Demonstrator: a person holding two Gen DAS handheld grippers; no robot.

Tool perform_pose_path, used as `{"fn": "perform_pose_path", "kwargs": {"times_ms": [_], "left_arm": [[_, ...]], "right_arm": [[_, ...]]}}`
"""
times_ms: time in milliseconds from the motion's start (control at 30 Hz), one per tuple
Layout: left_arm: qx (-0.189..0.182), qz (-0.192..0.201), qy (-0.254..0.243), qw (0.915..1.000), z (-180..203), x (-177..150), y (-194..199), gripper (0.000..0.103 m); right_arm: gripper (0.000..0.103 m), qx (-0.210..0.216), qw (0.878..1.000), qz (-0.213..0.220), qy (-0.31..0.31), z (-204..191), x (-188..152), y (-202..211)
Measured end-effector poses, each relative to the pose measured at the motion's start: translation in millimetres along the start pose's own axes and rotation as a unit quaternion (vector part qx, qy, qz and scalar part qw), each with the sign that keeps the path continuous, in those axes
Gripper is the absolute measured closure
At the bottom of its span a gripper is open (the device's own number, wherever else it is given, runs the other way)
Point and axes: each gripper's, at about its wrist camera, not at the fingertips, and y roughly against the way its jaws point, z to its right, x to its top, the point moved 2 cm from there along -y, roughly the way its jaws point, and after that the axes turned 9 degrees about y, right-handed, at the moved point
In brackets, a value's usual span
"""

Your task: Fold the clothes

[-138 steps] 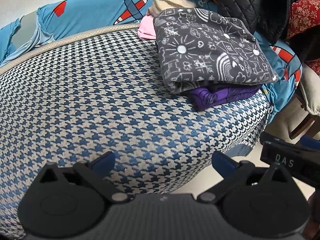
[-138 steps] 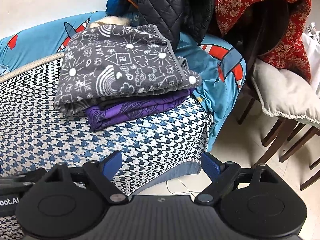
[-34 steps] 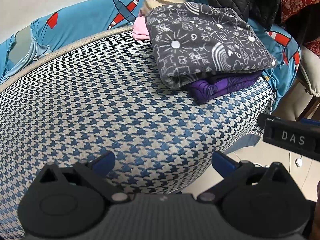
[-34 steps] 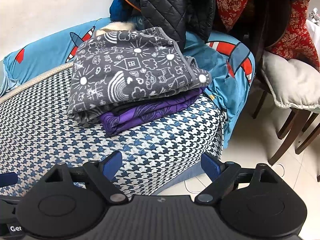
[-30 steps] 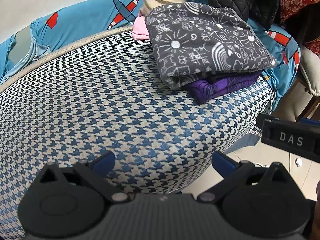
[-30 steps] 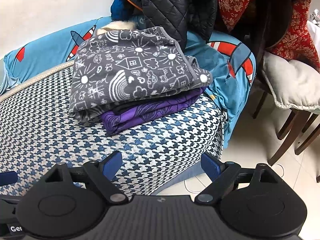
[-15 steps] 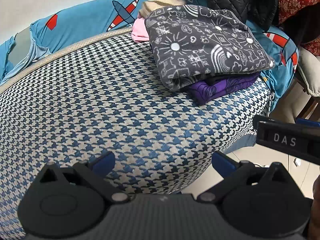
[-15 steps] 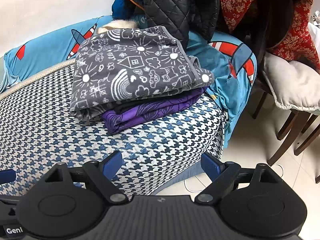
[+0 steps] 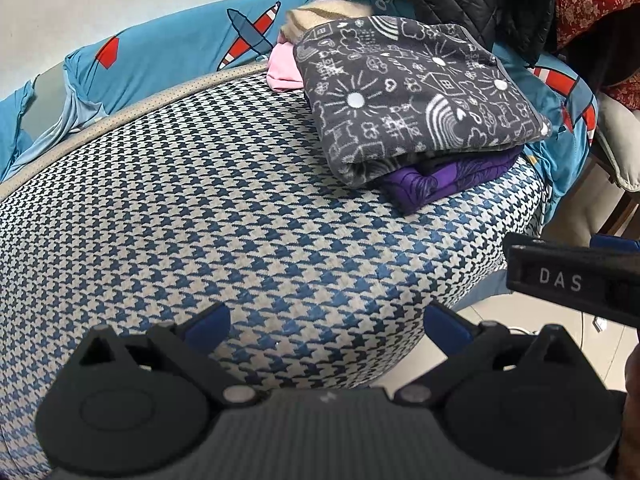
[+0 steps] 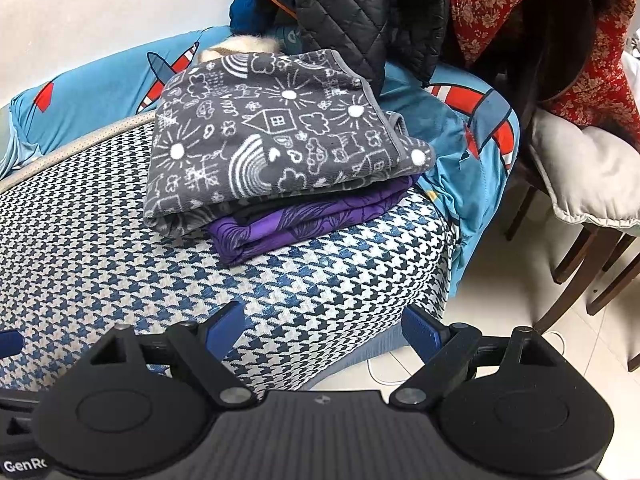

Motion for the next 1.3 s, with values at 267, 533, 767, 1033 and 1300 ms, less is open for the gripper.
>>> {"fn": "perform_pose_path", "kwargs": {"times_ms": [267,533,767,1033,1300], "left_arm": [[0.003,0.0,0.003,1.0,-7.6,-1.3,1.3,0.0],[0.005,0.0,0.012,0.9999,-19.6,0.3,3.2,0.0],[0.008,0.002,0.015,0.9999,-27.2,-0.1,4.6,0.0],[0.006,0.002,0.016,0.9999,-28.6,-0.7,5.1,0.0],[0.005,0.003,0.018,0.9998,-30.2,-0.3,5.8,0.0]], "right_arm": [[0.017,0.002,1.0,-0.001,-0.001,-1.9,0.8,-0.7],[0.017,0.002,1.0,0.001,0.013,-11.9,3.8,0.9],[0.017,0.008,1.0,0.011,0.008,-16.2,6.2,4.3],[0.017,0.009,1.0,0.013,0.021,-22.8,7.3,4.5],[0.017,0.011,1.0,0.012,0.021,-23.1,7.3,5.0]]}}
